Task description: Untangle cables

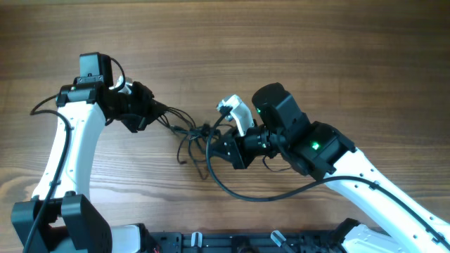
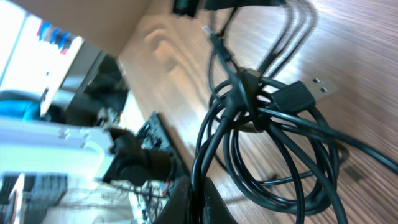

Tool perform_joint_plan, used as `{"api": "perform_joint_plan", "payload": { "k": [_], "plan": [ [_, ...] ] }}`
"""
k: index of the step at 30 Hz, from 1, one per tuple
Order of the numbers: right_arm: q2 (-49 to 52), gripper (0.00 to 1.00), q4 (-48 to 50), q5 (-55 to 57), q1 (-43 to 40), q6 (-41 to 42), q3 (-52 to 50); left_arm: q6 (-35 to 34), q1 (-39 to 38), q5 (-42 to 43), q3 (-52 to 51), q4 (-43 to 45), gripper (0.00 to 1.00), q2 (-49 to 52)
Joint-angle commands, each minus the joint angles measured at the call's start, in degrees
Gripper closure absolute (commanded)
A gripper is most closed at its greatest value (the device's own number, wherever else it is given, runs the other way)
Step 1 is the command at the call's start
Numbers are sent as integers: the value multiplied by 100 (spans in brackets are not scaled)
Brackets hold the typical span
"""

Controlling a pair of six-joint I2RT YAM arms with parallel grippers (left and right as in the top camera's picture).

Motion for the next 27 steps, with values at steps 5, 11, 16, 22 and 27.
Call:
{"api": "perform_joint_plan", "payload": {
  "k": [5, 11, 16, 22, 27],
  "plan": [
    [-90, 96, 166, -1834, -26, -1080, 35, -52, 17, -140, 2, 63, 91, 17],
    [-92, 95, 164, 184, -28, 306, 35, -7, 20, 74, 2, 81, 91, 17],
    [-92, 40, -28, 1954, -26, 1335, 35, -7, 17, -98, 2, 26, 92, 17],
    [-90, 11, -710, 2861, -26, 1711, 35, -9, 17, -98, 2, 35, 92, 17],
    [-66, 5, -903, 2959, -26, 1777, 35, -52, 17, 85, 2, 33, 92, 17]
  ]
}}
